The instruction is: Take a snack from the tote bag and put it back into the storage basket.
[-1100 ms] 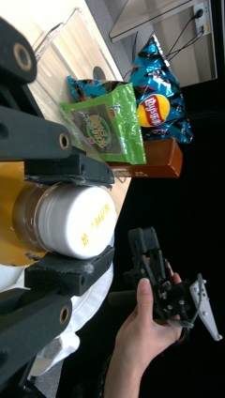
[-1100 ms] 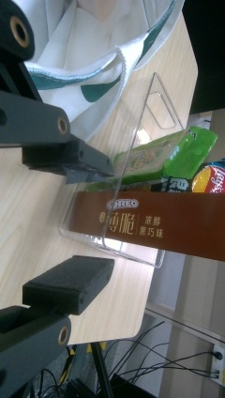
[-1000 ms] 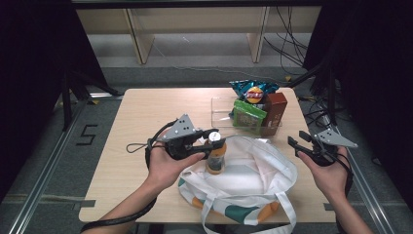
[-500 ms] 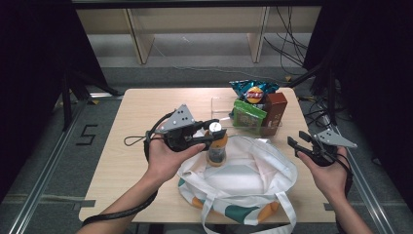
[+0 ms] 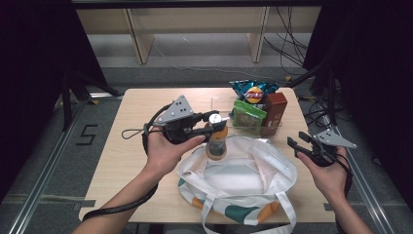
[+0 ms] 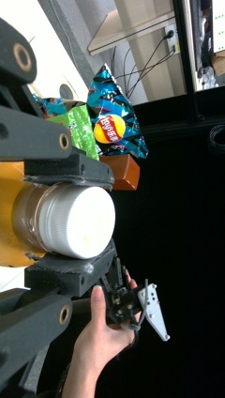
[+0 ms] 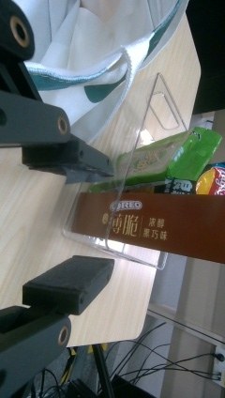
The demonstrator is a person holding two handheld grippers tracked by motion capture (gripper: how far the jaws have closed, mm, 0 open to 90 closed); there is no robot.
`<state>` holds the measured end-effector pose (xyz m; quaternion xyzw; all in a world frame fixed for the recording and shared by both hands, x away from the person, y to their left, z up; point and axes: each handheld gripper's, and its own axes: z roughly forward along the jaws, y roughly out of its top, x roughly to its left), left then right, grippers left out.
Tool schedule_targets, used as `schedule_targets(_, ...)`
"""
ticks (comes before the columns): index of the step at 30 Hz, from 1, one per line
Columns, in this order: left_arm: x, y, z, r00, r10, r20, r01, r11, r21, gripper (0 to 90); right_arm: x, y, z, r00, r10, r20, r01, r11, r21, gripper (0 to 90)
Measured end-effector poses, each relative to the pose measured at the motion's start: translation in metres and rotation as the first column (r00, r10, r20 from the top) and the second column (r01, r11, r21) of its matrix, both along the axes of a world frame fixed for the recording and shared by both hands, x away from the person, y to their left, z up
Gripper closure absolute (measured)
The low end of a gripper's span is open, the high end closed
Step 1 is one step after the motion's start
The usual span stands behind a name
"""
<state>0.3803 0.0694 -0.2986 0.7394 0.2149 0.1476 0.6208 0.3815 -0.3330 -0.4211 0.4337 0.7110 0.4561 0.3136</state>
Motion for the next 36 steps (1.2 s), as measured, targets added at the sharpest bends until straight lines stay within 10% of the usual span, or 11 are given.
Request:
schedule_targets(8, 0.005, -0.001, 0.006, 0.9999, 0.008, 0.01, -0.008, 1.0, -0.003, 58.9, -0.001, 0.006, 0.0, 0.9993, -0.035, -0.011, 0.036, 0.998, 0.061, 49.8)
schedule_targets(20, 0.019, 0.0, 0.012, 0.9993, 0.022, 0.032, -0.021, 0.9997, -0.01, 58.9, -0.001, 0.001, -0.001, 0.9999, 0.006, -0.016, -0.006, 1.0, -0.01, 49.7)
schedule_targets(29, 0.03, 0.0, 0.015, 0.9984, 0.029, 0.049, -0.028, 0.9995, -0.011, 58.9, -0.001, 0.006, -0.002, 0.9992, -0.035, -0.017, 0.036, 0.998, 0.058, 49.7)
schedule_targets(36, 0.038, 0.001, 0.017, 0.9973, 0.044, 0.058, -0.043, 0.9989, -0.021, 58.9, 0.0, -0.001, -0.002, 0.9999, 0.009, -0.013, -0.009, 1.0, -0.012, 49.7)
